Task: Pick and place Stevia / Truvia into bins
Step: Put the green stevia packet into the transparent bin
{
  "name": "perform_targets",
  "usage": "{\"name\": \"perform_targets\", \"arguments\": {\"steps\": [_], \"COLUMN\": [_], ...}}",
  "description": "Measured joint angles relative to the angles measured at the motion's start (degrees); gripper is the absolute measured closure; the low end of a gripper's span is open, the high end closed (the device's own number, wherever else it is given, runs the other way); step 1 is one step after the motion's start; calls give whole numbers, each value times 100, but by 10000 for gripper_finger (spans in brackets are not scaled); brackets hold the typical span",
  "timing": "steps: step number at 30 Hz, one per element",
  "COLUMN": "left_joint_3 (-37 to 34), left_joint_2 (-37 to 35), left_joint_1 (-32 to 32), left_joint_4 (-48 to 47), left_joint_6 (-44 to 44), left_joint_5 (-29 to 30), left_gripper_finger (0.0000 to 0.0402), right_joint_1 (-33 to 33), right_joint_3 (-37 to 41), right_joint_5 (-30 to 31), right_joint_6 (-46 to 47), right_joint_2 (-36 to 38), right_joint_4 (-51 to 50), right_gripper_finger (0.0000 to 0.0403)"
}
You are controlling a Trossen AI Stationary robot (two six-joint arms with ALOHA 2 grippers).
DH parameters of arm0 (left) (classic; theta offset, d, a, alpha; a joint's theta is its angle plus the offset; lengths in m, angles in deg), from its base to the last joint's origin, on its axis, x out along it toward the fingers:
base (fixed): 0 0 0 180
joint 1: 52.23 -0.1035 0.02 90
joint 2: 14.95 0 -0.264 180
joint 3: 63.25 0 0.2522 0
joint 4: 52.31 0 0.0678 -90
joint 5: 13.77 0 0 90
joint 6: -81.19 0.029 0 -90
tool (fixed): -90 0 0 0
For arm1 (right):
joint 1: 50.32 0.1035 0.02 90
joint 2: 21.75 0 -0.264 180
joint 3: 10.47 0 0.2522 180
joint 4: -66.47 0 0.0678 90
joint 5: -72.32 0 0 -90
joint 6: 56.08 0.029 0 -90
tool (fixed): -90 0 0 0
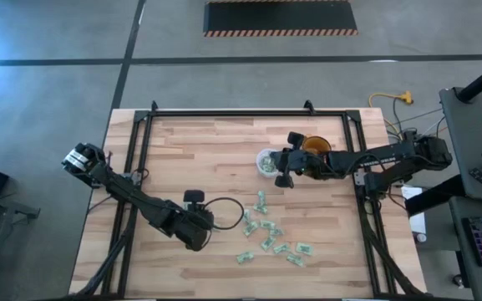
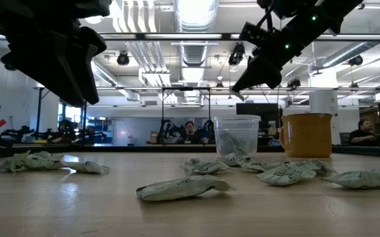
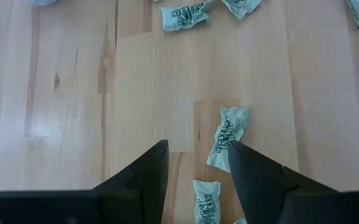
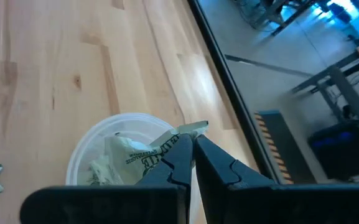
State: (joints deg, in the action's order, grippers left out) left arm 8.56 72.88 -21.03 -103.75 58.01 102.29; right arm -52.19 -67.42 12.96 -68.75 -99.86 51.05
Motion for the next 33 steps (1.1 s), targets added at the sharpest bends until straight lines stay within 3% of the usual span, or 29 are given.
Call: {"name": "perform_targets", "arguments": {"steps": [9, 21, 27, 33], "left_joint_3": [-17, -72, -527, -909], "left_joint_2": [0, 9, 11, 15], "left_joint_1": [-2, -7, -8, -68], "left_joint_4": [79, 388, 1215, 1464], "left_joint_6": [9, 10, 316, 446], "left_joint_5": [0, -2, -328, -470], "left_gripper_finger": [251, 251, 251, 251], "right_joint_1": [-111, -160, 64, 477], "right_joint_3": [454, 514, 422, 418], "right_joint_5": [-114, -26, -97, -102], "right_joint_6": [33, 1, 48, 68], "right_joint_2": [0, 29, 279, 651], "right_joint_4": [699, 782, 233, -258], "right_gripper_finger": [389, 296, 279, 281]}}
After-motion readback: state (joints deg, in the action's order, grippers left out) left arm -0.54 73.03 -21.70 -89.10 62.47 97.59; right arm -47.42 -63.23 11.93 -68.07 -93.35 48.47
